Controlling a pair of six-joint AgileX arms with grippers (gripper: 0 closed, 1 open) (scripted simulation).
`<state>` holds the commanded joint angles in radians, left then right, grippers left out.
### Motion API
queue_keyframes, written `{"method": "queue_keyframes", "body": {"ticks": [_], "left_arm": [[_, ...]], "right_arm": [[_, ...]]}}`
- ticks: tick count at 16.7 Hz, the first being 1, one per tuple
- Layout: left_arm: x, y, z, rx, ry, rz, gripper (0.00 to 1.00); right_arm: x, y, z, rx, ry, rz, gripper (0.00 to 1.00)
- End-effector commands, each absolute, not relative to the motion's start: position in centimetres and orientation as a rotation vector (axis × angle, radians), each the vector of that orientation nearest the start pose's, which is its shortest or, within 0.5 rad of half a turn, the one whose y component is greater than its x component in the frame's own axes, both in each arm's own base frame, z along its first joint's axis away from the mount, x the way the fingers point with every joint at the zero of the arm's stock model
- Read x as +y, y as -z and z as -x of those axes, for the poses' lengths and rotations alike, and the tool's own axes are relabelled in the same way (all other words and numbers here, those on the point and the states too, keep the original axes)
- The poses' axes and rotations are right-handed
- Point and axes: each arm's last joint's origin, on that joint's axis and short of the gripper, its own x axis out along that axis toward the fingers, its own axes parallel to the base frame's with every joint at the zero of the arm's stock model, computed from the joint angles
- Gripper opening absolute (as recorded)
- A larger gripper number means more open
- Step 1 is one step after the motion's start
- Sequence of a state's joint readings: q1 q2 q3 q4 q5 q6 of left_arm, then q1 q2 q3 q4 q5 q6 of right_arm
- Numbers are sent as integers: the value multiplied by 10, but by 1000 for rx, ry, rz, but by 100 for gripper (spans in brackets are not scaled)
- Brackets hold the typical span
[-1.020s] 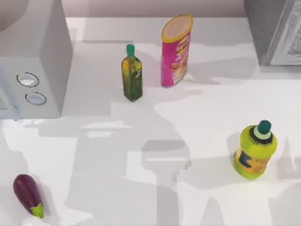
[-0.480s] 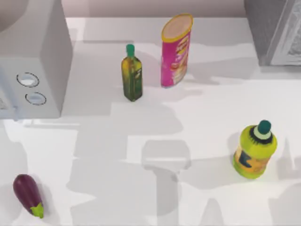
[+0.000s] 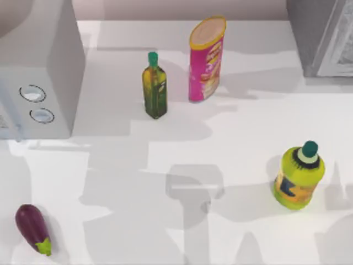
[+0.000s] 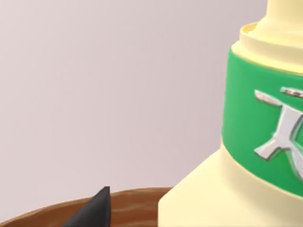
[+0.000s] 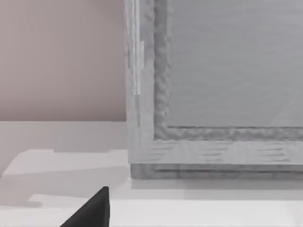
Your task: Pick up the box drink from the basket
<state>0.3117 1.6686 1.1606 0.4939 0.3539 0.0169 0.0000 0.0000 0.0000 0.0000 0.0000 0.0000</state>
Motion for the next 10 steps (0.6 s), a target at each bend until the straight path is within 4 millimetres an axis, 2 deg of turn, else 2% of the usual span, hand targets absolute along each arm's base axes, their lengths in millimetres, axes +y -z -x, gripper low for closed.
{"method": "queue_keyframes", "body": {"ticks": [1, 10], "left_arm": [[114, -294, -375, 8, 25, 3, 100], [114, -294, -375, 8, 25, 3, 32]], "right_arm": [[-1, -160, -106, 0, 0, 0, 100], [-1, -160, -106, 0, 0, 0, 100]]}}
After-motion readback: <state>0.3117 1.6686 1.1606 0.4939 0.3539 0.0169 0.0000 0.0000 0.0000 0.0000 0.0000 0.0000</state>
